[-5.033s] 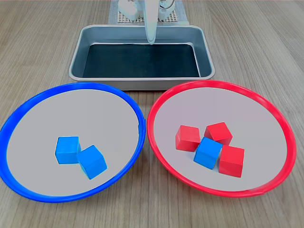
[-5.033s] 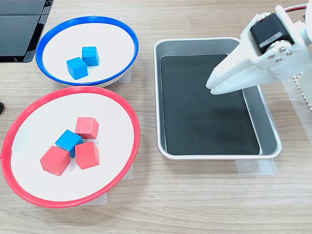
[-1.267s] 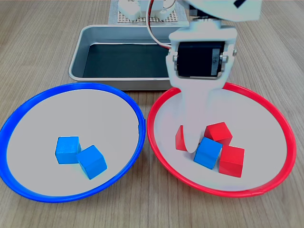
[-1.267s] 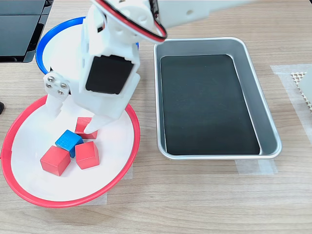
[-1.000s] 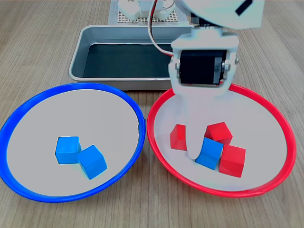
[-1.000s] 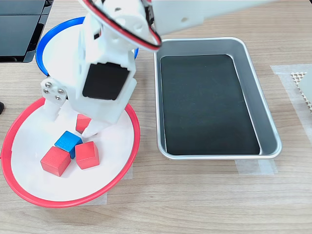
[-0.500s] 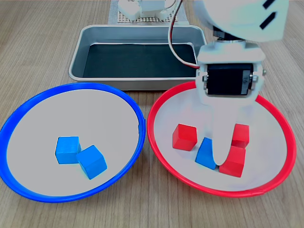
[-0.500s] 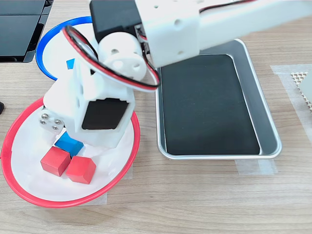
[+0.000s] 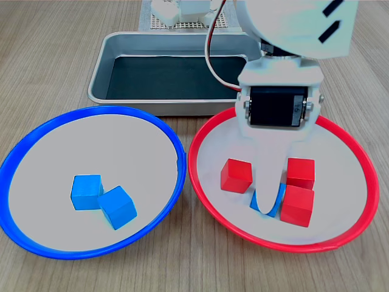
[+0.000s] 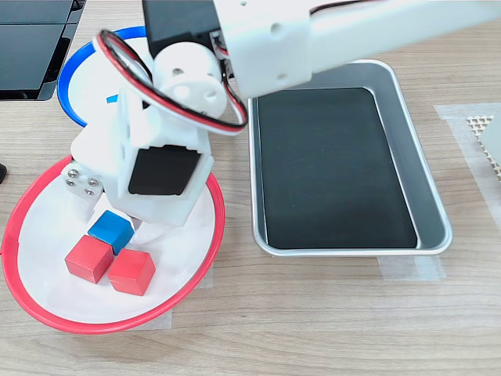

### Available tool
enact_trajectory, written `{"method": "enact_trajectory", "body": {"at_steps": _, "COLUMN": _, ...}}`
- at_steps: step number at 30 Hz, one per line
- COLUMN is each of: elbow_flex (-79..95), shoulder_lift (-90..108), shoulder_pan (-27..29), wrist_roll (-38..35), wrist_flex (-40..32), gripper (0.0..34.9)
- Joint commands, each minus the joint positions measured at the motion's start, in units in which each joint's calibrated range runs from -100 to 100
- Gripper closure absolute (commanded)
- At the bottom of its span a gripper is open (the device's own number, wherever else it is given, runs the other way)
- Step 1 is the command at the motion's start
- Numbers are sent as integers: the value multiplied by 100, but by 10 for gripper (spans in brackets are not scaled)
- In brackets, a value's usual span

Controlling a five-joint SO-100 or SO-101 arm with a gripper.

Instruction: Relocate any blue block in the red dish to the blue dish, correcting any misplacements.

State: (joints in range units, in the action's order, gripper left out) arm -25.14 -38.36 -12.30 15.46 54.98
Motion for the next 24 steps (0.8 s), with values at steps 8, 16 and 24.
{"method": "enact_trajectory", "body": {"at_steps": 8, "elbow_flex": -85, "shoulder_lift": 62, "shoulder_pan": 58, "wrist_roll": -15, "wrist_flex": -29, "gripper": 303}}
{"method": "enact_trajectory", "body": {"at_steps": 16, "elbow_flex": -22, "shoulder_lift": 105, "shoulder_pan": 2, "wrist_roll": -29, "wrist_flex": 4, "gripper": 343}}
{"method": "enact_trajectory", "body": {"at_steps": 24, "elbow_flex": 133, "shoulder_lift": 378, "shoulder_pan": -102, "wrist_roll": -54, "wrist_flex": 4, "gripper": 348}}
